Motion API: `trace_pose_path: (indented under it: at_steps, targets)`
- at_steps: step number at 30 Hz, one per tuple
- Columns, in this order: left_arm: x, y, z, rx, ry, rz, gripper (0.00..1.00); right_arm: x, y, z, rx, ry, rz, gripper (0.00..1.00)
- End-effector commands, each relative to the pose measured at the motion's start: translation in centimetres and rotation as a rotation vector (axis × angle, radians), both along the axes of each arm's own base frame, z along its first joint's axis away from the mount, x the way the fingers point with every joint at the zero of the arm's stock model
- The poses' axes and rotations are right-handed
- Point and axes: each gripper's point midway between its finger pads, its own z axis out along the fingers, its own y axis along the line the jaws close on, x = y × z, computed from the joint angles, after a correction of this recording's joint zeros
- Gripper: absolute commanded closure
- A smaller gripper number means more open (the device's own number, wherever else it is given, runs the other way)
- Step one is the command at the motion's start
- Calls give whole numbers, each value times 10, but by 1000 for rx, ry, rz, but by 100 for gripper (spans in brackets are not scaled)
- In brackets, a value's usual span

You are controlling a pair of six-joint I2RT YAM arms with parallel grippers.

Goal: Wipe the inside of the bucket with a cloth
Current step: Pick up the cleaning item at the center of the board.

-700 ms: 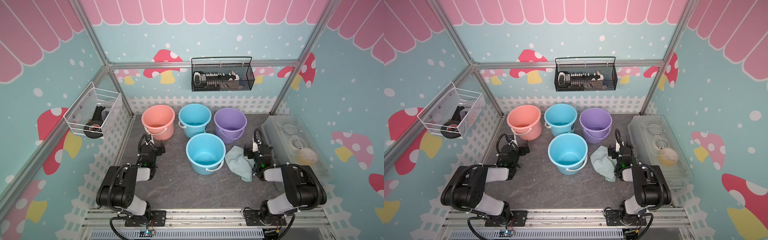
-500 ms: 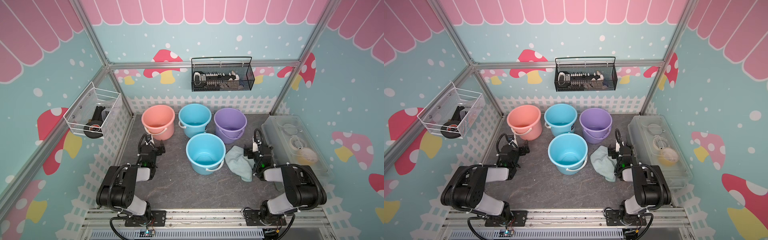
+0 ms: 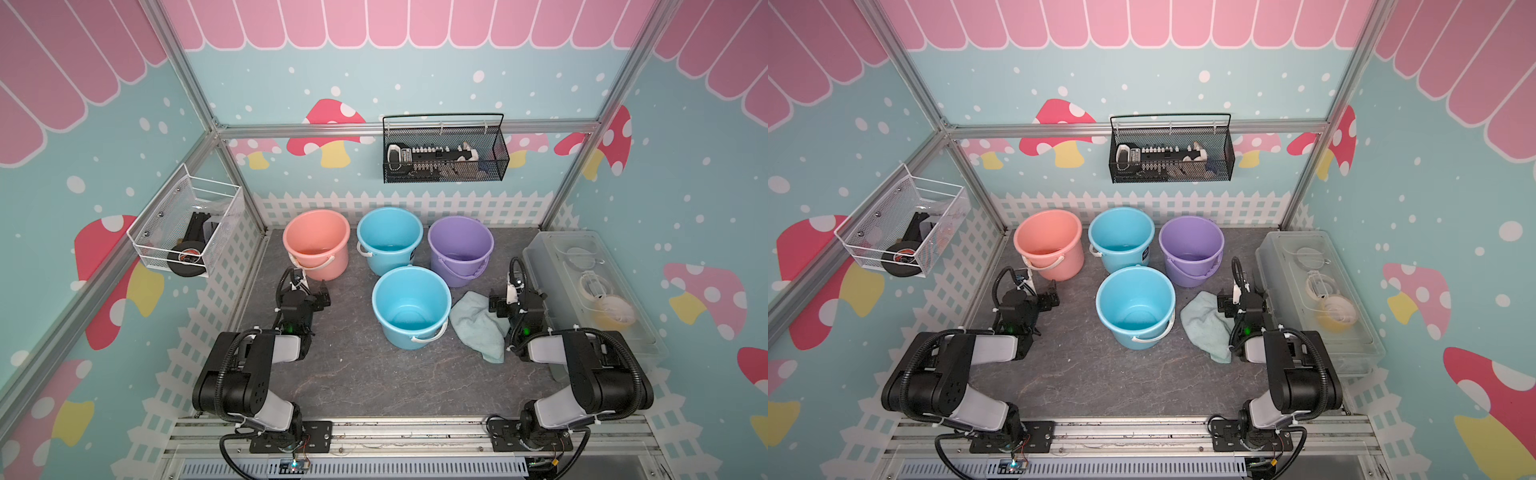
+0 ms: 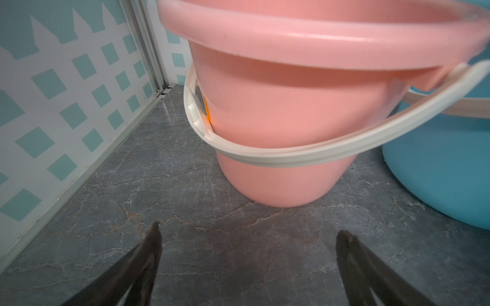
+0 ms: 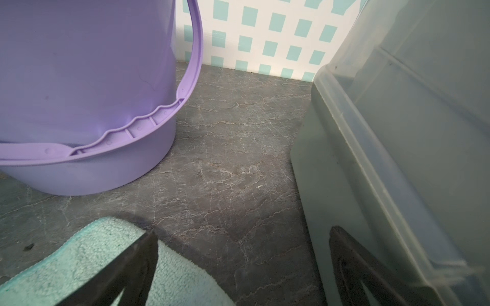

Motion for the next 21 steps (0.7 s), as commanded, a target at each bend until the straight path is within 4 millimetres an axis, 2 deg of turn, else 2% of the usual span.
trace_pose_path:
  at_steps: [1, 6, 13, 19, 21]
  targets:
    - [2, 0, 7, 14, -20, -9, 1, 0, -3, 7, 5, -27, -15, 1]
    - [3, 1, 23, 31, -5, 13, 1, -1, -2, 24, 8, -8, -10, 2]
    - [-3, 2, 59, 57, 31, 56, 1, -8, 5, 66, 78, 60, 7, 5]
    - [-13, 4, 94, -19, 66, 108, 1, -22, 14, 106, 215, 145, -3, 13]
    - [-16, 7, 101, -72, 104, 143, 5, -29, 15, 110, 262, 221, -31, 17]
